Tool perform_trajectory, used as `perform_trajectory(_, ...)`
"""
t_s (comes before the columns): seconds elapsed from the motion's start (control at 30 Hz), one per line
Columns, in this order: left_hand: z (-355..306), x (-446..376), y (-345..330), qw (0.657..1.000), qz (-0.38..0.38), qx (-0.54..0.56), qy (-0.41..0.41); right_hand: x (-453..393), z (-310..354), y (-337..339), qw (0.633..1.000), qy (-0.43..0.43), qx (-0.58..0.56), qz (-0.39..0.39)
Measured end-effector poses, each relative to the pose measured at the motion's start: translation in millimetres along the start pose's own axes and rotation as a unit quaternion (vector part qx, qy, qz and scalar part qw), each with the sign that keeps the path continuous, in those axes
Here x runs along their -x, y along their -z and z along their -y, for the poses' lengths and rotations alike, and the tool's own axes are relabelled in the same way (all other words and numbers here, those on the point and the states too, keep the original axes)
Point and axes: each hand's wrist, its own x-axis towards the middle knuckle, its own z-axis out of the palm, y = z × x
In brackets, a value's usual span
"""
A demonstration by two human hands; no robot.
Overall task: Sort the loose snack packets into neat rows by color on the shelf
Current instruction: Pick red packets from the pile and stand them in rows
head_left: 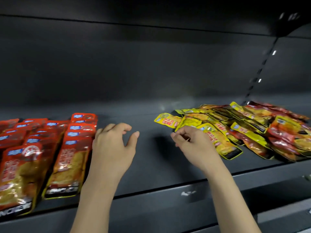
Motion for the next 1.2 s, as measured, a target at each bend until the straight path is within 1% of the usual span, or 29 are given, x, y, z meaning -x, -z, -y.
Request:
perform_trajectory(0.1, -39, 4, -32, 1.000, -0.004, -0.007, 0.010, -5, -24, 38, 1.000, 0.020, 0.000, -0.008)
perform_trajectory(0.17, -70, 10, -56, 1.000, -0.003, -0.008, 0.001, -11, -42, 66, 0.999, 0.036, -0.009, -0.020)
perform_trajectory(0.23, -102, 17, -79, 1.000, 0.008, -0.005, -0.010, -18, -59, 91, 0.998, 0.051, -0.034, -0.034)
perform_trajectory(0.33, -142, 28, -110, 0.999, 0.035, -0.023, -0.008, -28, -84, 123, 0.996, 0.060, -0.053, -0.034)
perform_trajectory(0.47, -176, 41, -140, 0.998, 0.033, -0.045, -0.009, -35, -110, 162, 0.994, 0.066, -0.086, -0.018)
perform_trajectory(0.6, -198, 52, -160, 0.996, 0.034, -0.077, -0.023, -37, -134, 194, 0.993, 0.074, -0.089, -0.029)
perform_trajectory(0.73, -231, 39, -182, 0.993, 0.057, -0.097, -0.046, -34, -159, 222, 0.993, 0.065, -0.084, -0.045)
perform_trajectory(0.93, -297, -3, -233, 0.970, 0.155, -0.124, -0.138, -32, -191, 263, 0.994, 0.030, -0.031, -0.105)
perform_trajectory(1.0, -316, -9, -245, 0.950, 0.218, -0.152, -0.166, -34, -199, 272, 0.993, 0.014, -0.008, -0.121)
perform_trajectory(1.07, -332, -12, -254, 0.920, 0.285, -0.198, -0.180, -35, -204, 280, 0.990, 0.002, 0.004, -0.140)
perform_trajectory(1.13, -342, -13, -260, 0.899, 0.327, -0.228, -0.181, -38, -206, 288, 0.988, -0.010, 0.008, -0.153)
perform_trajectory(1.2, -346, -13, -264, 0.893, 0.346, -0.226, -0.177, -39, -206, 292, 0.988, -0.019, 0.014, -0.152)
